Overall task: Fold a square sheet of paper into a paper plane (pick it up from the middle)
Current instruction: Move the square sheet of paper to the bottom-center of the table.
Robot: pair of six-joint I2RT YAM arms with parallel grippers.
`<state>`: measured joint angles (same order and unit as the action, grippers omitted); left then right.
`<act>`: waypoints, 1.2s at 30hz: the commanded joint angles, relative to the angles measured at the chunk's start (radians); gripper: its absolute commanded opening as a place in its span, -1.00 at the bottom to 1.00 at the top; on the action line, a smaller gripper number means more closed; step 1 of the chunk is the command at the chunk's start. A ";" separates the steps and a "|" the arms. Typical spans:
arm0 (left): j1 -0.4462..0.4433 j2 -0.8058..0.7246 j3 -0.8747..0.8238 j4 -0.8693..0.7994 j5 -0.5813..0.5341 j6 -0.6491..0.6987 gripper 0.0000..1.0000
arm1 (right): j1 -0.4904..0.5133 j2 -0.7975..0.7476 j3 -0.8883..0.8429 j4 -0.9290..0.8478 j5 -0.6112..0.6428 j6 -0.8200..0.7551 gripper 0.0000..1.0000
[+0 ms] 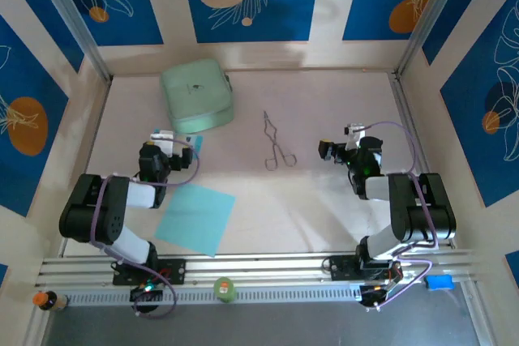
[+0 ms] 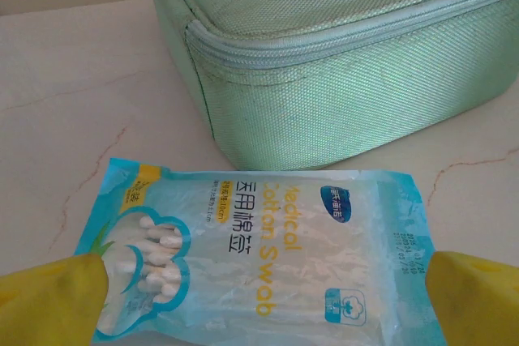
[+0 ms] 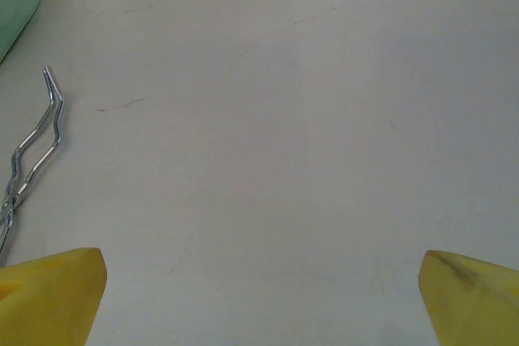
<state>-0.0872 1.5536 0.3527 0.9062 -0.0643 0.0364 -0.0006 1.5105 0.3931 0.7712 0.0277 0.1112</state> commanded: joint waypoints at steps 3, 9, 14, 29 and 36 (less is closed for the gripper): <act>0.013 0.011 0.023 0.031 0.012 0.022 1.00 | -0.004 0.013 0.028 0.028 0.020 -0.018 0.98; 0.014 0.011 0.025 0.028 0.014 0.020 1.00 | -0.016 0.015 0.032 0.023 -0.002 -0.011 0.98; 0.018 0.013 0.028 0.023 0.023 0.017 1.00 | -0.029 0.015 0.030 0.027 -0.025 -0.004 0.98; 0.021 0.005 0.003 0.062 0.033 0.018 1.00 | 0.000 0.011 0.026 0.031 0.022 -0.022 0.98; 0.018 -0.172 -0.026 -0.053 -0.014 -0.008 0.99 | 0.029 -0.025 -0.004 0.059 0.038 -0.057 0.99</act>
<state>-0.0788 1.4792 0.3187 0.9119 -0.0608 0.0341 0.0185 1.5154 0.4030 0.7815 0.0463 0.0898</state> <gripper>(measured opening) 0.986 0.995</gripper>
